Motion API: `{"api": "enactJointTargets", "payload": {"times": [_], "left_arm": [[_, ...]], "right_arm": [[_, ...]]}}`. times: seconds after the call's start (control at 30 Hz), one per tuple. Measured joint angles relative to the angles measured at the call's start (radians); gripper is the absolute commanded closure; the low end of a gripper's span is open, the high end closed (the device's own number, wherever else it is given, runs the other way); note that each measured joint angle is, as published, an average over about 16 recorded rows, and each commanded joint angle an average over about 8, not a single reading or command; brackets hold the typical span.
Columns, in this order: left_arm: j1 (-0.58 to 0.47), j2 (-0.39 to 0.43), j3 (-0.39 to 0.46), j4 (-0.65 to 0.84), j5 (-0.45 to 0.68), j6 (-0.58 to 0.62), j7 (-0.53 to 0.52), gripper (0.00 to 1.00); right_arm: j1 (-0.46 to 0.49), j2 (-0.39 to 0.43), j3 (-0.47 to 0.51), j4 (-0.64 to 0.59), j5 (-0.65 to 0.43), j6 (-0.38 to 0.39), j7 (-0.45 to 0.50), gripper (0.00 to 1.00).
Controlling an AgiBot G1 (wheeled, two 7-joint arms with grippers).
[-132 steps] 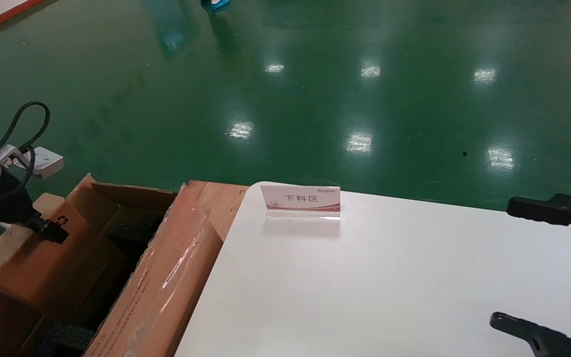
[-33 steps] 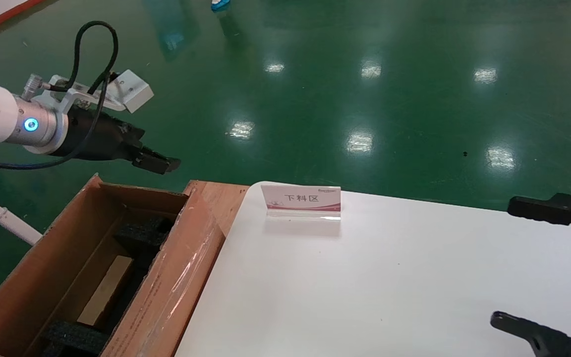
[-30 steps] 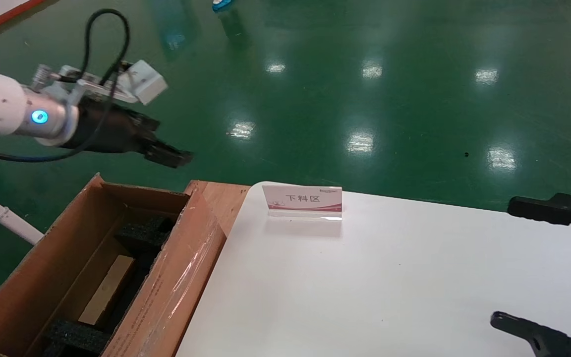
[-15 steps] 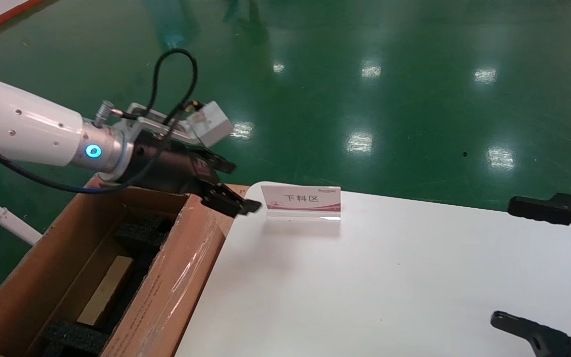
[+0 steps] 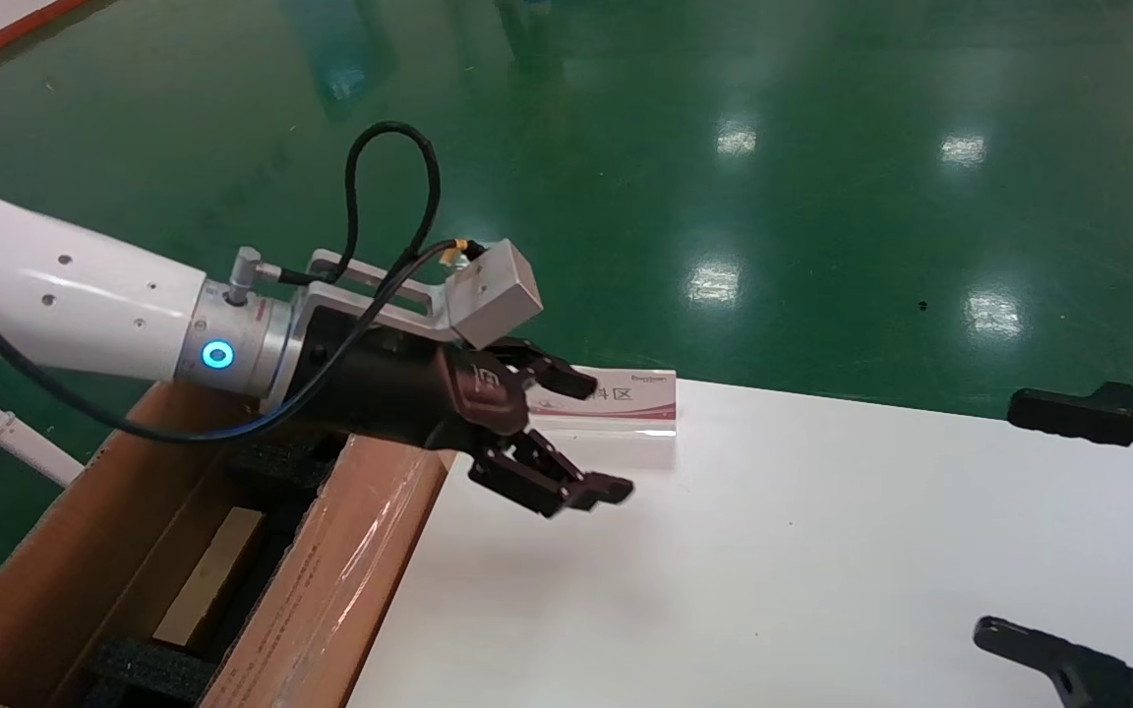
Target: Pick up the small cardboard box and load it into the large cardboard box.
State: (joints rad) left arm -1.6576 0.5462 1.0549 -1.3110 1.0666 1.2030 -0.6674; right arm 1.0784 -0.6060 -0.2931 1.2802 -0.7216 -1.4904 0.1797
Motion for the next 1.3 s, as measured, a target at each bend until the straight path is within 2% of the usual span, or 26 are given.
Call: {"api": "enactJointTargets", "payload": {"times": [0.6, 0.77, 1.0, 1.3], "left_arm": [[0.413, 0.046, -0.549, 0.019, -0.238, 0.207, 0.340, 0.00], [0.505, 0.056, -0.672, 0.023, -0.291, 0.254, 0.416, 0.00], [0.575, 0.064, -0.764, 0.027, -0.332, 0.289, 0.473, 0.00], [0.586, 0.065, -0.779, 0.028, -0.338, 0.294, 0.481, 0.00]], "right_arm": [[-0.002, -0.002, 0.006, 0.002, -0.004, -0.002, 0.004, 0.00], [-0.002, -0.003, 0.008, 0.002, -0.005, -0.003, 0.005, 0.00], [-0.003, -0.004, 0.010, 0.003, -0.007, -0.004, 0.006, 0.00], [-0.004, -0.005, 0.013, 0.004, -0.008, -0.005, 0.007, 0.00]]}}
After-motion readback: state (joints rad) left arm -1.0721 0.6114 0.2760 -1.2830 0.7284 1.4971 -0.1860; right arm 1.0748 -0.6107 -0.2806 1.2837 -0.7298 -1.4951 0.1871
